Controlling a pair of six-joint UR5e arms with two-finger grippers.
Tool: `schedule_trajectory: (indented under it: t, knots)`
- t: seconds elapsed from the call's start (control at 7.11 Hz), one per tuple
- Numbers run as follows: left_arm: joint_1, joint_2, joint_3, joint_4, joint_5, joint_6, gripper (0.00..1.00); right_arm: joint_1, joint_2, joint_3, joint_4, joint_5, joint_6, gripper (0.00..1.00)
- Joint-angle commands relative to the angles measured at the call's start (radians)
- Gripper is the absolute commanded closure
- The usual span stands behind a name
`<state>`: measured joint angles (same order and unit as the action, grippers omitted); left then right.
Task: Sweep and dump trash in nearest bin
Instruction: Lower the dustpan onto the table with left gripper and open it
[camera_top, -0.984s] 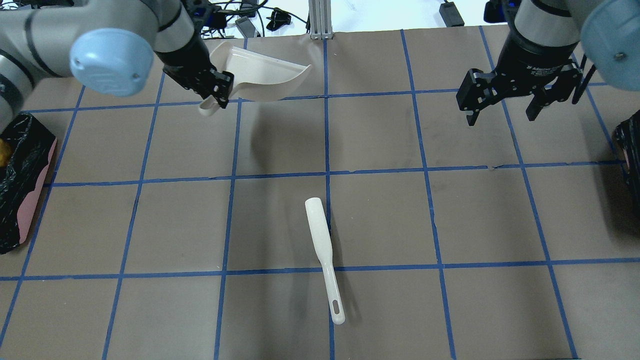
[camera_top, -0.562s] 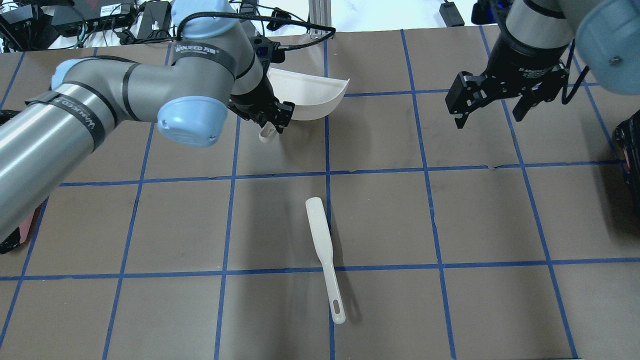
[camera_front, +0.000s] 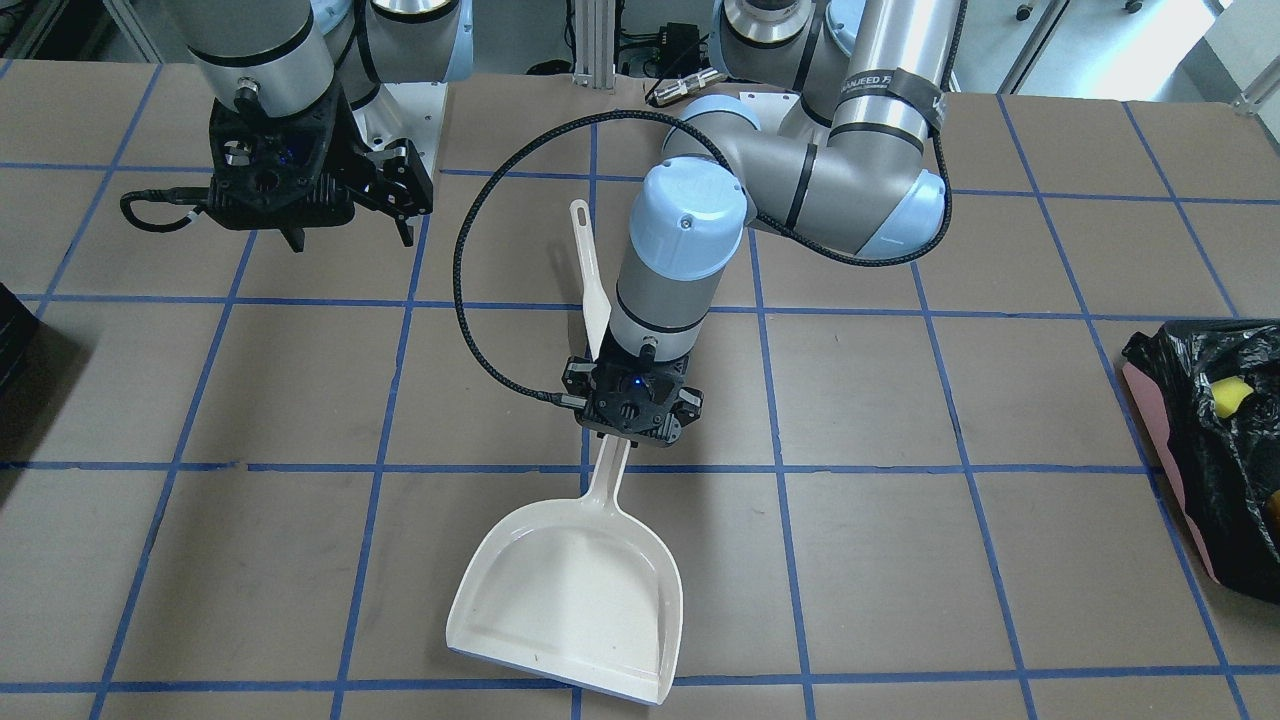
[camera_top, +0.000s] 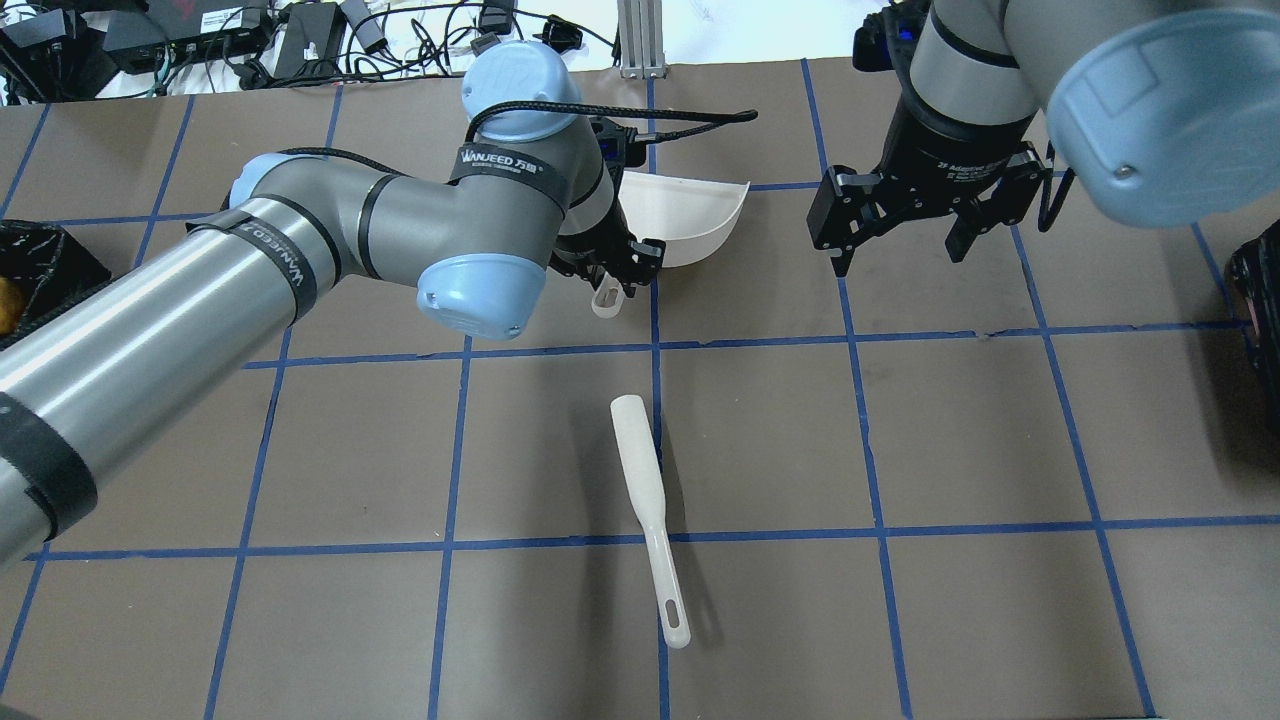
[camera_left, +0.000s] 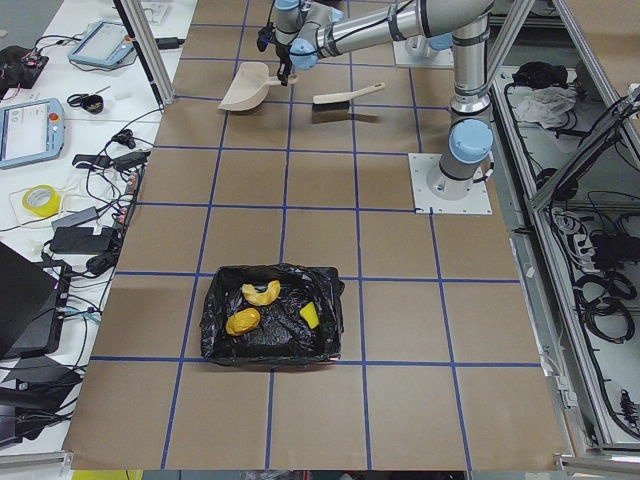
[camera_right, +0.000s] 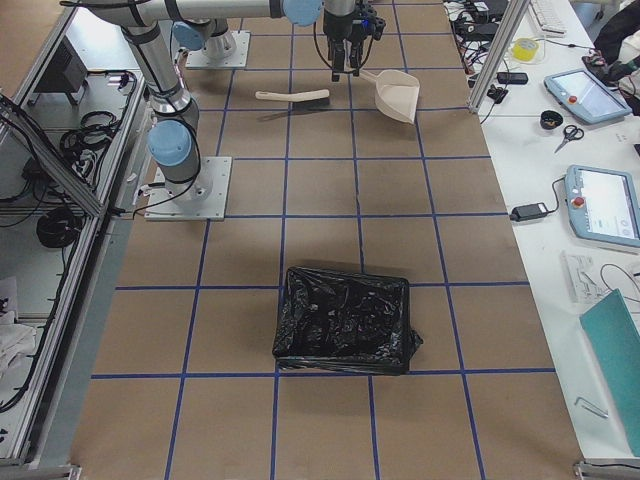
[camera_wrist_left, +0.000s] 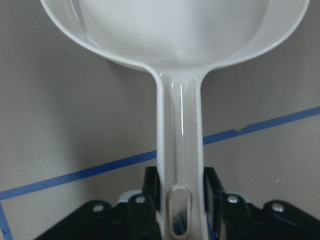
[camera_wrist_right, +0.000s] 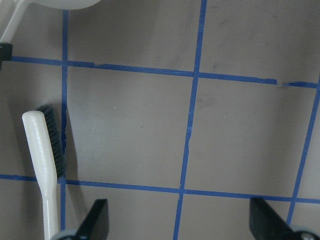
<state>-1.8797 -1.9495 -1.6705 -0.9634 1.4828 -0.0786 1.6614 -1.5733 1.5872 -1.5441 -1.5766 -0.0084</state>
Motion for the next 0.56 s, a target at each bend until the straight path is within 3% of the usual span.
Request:
schedule_trajectory:
  t: [0.0, 0.42]
  knots:
    - [-0.025, -0.026, 0.0, 0.02, -0.001, -0.048, 1.0, 0.001, 0.002, 0.0, 0.002, -0.006, -0.007, 0.0]
    - [-0.036, -0.042, 0.001, 0.029, -0.003, -0.116, 1.0, 0.0, 0.001, -0.003, 0.019, -0.002, -0.039, 0.0]
